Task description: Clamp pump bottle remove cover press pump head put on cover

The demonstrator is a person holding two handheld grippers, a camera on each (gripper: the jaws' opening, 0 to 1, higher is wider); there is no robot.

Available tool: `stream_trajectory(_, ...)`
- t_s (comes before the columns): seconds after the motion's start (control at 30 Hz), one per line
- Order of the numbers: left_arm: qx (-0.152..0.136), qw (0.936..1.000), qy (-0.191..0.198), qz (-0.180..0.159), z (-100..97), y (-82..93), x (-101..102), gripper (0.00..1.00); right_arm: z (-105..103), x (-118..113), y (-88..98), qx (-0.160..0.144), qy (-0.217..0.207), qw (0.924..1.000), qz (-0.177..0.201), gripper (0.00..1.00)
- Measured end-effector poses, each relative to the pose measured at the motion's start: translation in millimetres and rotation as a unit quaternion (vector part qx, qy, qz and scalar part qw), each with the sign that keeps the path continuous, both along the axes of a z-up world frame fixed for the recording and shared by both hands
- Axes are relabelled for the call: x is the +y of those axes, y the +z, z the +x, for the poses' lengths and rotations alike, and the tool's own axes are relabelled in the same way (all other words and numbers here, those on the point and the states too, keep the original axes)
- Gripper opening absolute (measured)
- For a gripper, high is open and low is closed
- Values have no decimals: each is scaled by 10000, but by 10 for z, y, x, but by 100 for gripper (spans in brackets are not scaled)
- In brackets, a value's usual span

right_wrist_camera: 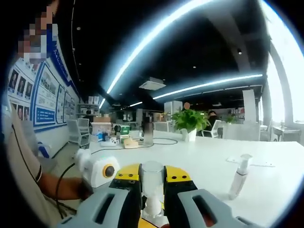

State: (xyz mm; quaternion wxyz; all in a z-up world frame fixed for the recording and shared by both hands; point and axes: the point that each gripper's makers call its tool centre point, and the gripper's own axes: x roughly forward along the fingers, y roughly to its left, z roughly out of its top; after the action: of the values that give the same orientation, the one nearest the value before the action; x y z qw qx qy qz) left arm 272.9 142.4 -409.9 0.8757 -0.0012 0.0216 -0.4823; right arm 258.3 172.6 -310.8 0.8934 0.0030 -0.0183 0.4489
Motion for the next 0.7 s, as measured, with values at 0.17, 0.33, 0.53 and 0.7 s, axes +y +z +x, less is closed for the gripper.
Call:
stream_trajectory(0.17,-2,10000,0,0,3,-1,5,16,10,-51,52,-50,-66,10000,19,12)
stream_trajectory(0.33,-6,10000,3,4,-6,2,-4,16,30,-143,75,-62,-166,9998,53,12)
stream_trajectory(0.53,11,10000,-2,-11,-18,2,-16,16,75,-268,97,-65,-317,9994,92,12)
stream_trajectory(0.7,16,10000,0,-15,-17,2,-16,16,131,-395,103,-50,-473,9988,137,12)
